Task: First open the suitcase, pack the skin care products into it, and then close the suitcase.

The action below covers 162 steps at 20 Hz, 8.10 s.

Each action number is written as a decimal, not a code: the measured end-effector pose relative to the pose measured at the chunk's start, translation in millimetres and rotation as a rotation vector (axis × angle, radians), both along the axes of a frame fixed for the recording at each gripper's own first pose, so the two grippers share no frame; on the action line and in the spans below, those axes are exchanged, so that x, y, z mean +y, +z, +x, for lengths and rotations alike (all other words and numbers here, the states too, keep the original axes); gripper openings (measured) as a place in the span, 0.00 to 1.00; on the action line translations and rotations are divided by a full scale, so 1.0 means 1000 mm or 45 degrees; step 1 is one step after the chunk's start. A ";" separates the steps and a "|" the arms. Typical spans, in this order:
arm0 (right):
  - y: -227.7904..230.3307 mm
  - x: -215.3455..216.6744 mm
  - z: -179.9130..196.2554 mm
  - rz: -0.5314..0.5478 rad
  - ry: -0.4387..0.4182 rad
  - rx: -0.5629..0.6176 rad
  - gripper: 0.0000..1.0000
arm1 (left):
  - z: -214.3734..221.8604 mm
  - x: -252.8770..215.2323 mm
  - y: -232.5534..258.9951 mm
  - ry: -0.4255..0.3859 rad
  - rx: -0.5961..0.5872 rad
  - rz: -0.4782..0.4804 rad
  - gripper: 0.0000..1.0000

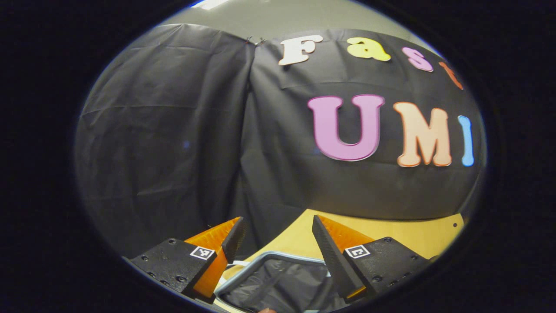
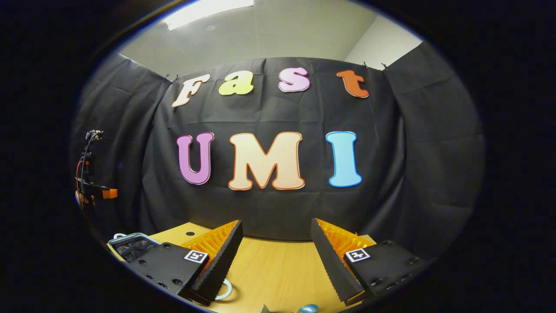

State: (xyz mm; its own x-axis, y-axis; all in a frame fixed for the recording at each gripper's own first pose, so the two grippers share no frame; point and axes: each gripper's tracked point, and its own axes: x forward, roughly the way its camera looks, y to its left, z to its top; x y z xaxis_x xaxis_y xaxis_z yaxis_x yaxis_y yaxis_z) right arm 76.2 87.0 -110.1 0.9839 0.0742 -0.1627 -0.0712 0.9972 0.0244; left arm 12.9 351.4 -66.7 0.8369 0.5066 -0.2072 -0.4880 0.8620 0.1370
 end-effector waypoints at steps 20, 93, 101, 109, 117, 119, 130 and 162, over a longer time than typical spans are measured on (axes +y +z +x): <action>-0.011 -0.112 -0.028 -0.049 0.028 -0.002 0.98 | 0.024 -0.349 -0.117 -0.584 0.206 -0.159 0.94; -0.156 0.080 -0.087 0.132 0.479 0.516 0.40 | -0.071 -0.206 -0.266 -0.318 1.093 -0.329 0.24; -0.161 0.131 -0.090 0.141 0.524 0.606 0.42 | -0.055 -0.188 -0.296 -0.359 1.122 -0.435 0.34; -0.187 0.192 -0.098 0.183 0.562 0.751 0.42 | -0.026 -0.144 -0.254 -0.431 0.942 -0.388 0.86; -0.243 0.244 -0.122 0.191 0.522 0.965 0.42 | -0.032 -0.056 -0.221 -0.360 0.762 -0.391 0.87; -0.259 0.251 -0.129 0.195 0.486 1.031 0.42 | -0.043 -0.032 -0.222 -0.323 0.763 -0.396 0.87; -0.270 0.282 -0.113 0.132 0.399 1.017 0.44 | -0.080 0.072 -0.226 -0.153 0.764 -0.436 0.87; -0.237 0.264 -0.133 -0.014 0.399 0.838 0.93 | -0.112 0.229 -0.326 0.184 0.886 -0.842 0.61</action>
